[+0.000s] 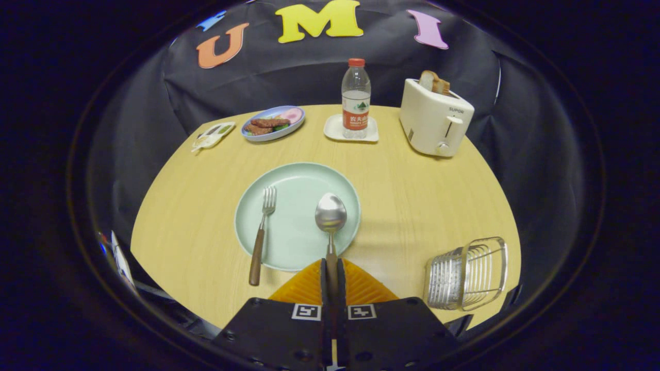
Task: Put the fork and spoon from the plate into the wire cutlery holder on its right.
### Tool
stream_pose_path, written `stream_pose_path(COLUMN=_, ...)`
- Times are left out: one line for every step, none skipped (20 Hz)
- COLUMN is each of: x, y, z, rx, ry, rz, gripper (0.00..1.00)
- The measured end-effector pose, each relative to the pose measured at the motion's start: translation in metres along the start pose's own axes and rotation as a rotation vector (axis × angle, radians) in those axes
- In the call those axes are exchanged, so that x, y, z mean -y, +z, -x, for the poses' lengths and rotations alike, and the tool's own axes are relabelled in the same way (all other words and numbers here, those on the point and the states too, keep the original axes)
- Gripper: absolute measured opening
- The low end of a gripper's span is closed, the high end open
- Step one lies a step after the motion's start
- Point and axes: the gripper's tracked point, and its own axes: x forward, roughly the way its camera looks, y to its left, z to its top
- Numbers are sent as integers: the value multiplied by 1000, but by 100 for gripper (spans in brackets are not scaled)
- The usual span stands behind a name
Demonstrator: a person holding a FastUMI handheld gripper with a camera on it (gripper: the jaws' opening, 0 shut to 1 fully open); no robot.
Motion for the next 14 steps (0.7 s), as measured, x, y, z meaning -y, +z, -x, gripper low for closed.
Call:
stream_pose_path(x=9, y=0, z=8, rx=10, ry=-3, rz=10, gripper=4)
stream_pose_path(x=18, y=-1, z=14, rx=16, ry=-10, rz=24, gripper=4)
stream_pose_path(x=27, y=-3, z=21, rx=19, ry=-18, rz=40, gripper=4)
stream_pose_path(x=37, y=-6, z=30, rx=19, ry=-21, rz=40, gripper=4)
stream_pose_path(x=42, y=-8, z=36, rx=22, ry=-15, rz=35, gripper=4)
stream_pose_path(x=51, y=-9, z=45, rx=31, ry=-14, rz=29, gripper=4)
stream_pose_path(x=61, y=-11, z=52, rx=38, ry=-20, rz=26, gripper=4)
stream_pose_path(x=70, y=-12, z=59, rx=44, ry=-24, rz=21, gripper=4)
stream_pose_path(x=78, y=-15, z=66, rx=47, ry=-23, rz=10, gripper=4)
stream_pose_path(x=86, y=-17, z=72, rx=49, ry=-21, rz=-1, gripper=4)
stream_pose_path(x=94, y=-21, z=78, rx=50, ry=-23, rz=-12, gripper=4)
stream_pose_path(x=102, y=-24, z=84, rx=54, ry=-29, rz=-22, gripper=4)
stream_pose_path(x=110, y=-28, z=88, rx=58, ry=-37, rz=-31, gripper=4)
stream_pose_path(x=118, y=-31, z=93, rx=64, ry=-45, rz=-42, gripper=4)
